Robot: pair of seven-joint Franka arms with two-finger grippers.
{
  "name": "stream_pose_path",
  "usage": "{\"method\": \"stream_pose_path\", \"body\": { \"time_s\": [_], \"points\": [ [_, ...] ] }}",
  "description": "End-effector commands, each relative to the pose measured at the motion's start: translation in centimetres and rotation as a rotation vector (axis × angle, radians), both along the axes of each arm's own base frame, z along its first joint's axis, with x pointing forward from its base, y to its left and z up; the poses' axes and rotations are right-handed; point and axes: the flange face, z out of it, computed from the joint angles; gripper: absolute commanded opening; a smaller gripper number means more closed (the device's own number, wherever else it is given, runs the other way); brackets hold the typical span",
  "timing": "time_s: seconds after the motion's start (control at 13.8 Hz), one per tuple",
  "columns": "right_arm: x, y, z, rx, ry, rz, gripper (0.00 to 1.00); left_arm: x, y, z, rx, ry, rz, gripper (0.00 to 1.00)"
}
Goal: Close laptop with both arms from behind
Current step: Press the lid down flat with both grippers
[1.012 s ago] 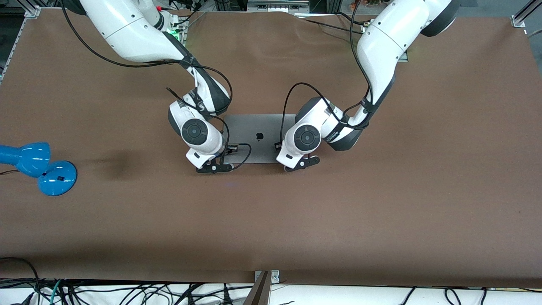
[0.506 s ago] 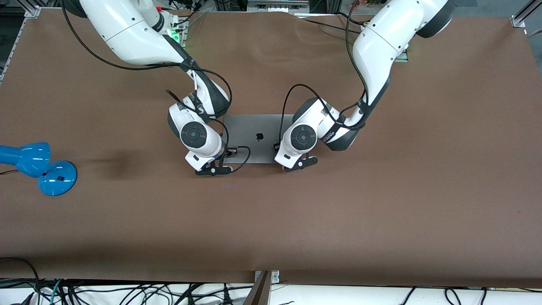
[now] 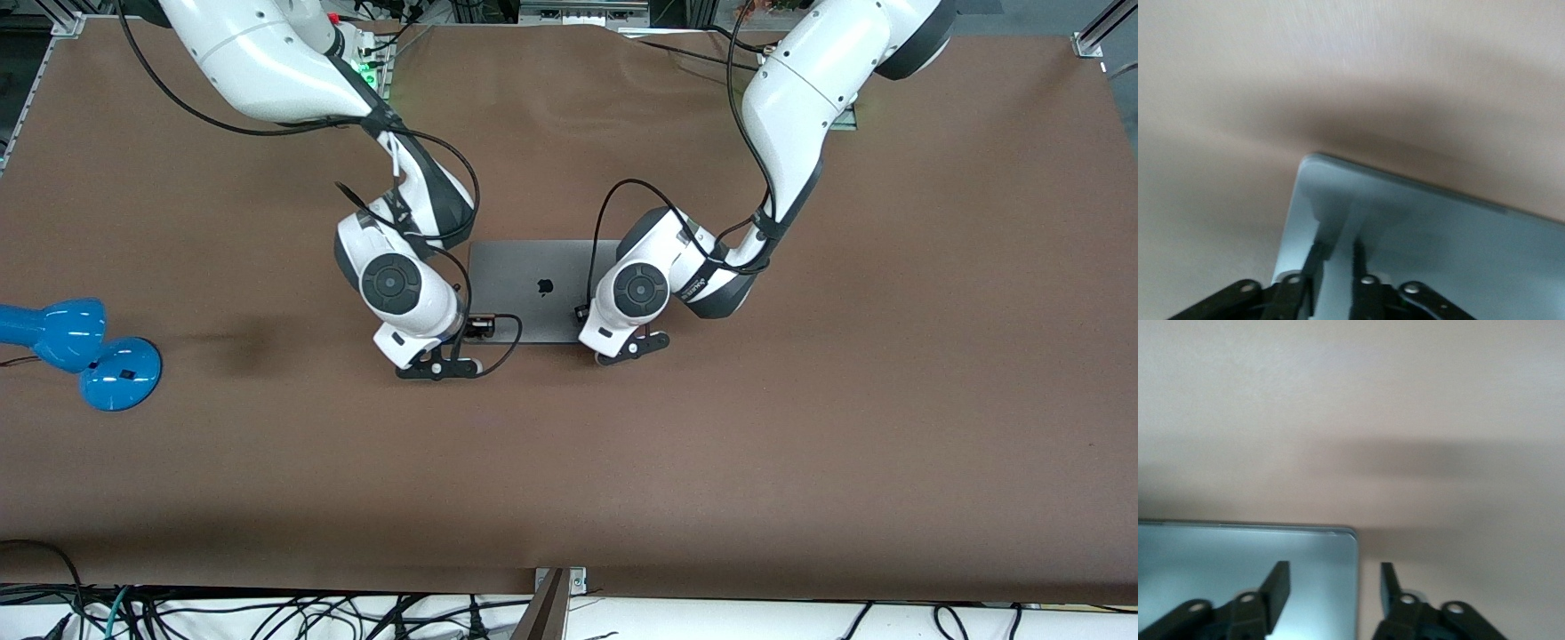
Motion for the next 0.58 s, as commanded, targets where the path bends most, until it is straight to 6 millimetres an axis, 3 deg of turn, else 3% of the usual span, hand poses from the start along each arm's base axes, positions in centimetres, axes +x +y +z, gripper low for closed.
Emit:
{"method": "stream_pose_path", "body": {
  "time_s": [0.0, 0.14, 0.29, 0.51],
  "points": [
    [1.1, -1.5, 5.6, -0.044, 0.048, -0.007, 1.00, 1.0, 0.7, 2.4, 0.021, -0.030, -0.009, 1.00],
    [1.3, -2.7, 8.3, -0.060, 0.056, -0.020, 1.00, 1.3, 1.5, 4.2, 0.035, -0.017, -0.009, 1.00],
    [2.1, -4.6, 9.3, -0.043, 0.052, -0.049, 1.00, 1.1, 1.7, 6.0, 0.043, -0.019, -0.024, 1.00],
    [1.5, -6.9, 11.7, -0.053, 0.005, -0.084, 1.00, 1.2, 3.6, 10.8, 0.053, -0.009, -0.118, 1.00]
  ]
}}
